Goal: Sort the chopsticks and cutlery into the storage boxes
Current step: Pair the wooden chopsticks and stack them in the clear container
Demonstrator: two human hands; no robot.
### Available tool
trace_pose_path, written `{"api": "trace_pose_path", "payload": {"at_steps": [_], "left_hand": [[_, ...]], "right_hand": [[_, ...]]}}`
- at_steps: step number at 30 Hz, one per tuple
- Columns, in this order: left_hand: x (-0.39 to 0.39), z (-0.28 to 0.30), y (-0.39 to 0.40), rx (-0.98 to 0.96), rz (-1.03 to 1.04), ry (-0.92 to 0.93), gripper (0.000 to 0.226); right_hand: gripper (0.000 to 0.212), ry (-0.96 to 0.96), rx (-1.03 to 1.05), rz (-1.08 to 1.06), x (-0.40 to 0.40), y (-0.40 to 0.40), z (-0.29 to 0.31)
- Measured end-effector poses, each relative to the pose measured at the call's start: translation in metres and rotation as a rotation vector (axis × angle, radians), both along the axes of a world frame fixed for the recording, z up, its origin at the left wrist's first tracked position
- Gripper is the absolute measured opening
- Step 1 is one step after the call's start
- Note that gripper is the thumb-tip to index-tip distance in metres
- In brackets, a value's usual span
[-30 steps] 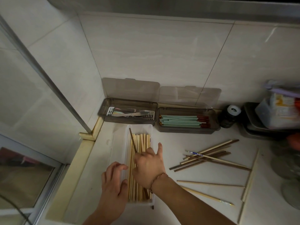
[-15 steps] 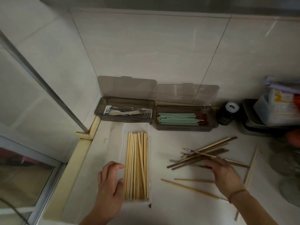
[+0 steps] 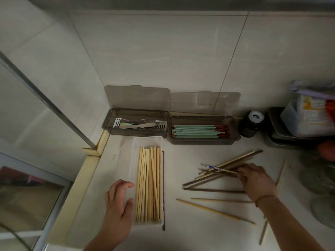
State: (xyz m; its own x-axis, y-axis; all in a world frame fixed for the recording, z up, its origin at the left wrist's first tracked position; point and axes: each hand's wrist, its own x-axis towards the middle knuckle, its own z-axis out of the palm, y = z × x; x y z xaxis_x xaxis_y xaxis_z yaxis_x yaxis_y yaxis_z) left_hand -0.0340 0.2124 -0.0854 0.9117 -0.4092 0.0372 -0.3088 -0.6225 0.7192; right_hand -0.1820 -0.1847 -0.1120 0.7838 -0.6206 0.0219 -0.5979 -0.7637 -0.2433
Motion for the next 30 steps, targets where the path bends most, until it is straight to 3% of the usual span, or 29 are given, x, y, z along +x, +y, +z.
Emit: {"api": "trace_pose_path", "payload": {"at_steps": [8, 16, 18, 21, 24, 27, 30], "left_hand": [[0.000, 0.001, 0.000, -0.027, -0.002, 0.025, 0.038], [-0.001, 0.008, 0.002, 0.035, -0.050, -0.031, 0.038], [0.002, 0.015, 0.001, 0.209, -0.154, -0.135, 0.046], [0.011, 0.025, -0.008, 0.416, -0.500, -0.313, 0.056], [0.021, 0.029, -0.021, 0.558, -0.837, -0.400, 0.044], [0.034, 0.033, -0.032, 0.616, -0.940, -0.341, 0.039], [0.043, 0.037, -0.036, 0.723, -1.034, -0.397, 0.038]], "right_hand": [[0.011, 0.126, -0.079, 0.087, 0.008, -0.005, 0.000], [0.026, 0.098, -0.100, 0.119, 0.006, 0.002, -0.007], [0.024, 0.098, -0.055, 0.058, 0.011, 0.005, 0.002], [0.011, -0.050, 0.043, -0.058, 0.025, 0.024, 0.033], [0.019, -0.285, 0.234, -0.136, 0.046, 0.071, 0.075], [0.023, -0.514, 0.280, 0.019, 0.069, 0.142, 0.112], [0.018, -0.481, 0.346, 0.297, 0.088, 0.200, 0.111]]}}
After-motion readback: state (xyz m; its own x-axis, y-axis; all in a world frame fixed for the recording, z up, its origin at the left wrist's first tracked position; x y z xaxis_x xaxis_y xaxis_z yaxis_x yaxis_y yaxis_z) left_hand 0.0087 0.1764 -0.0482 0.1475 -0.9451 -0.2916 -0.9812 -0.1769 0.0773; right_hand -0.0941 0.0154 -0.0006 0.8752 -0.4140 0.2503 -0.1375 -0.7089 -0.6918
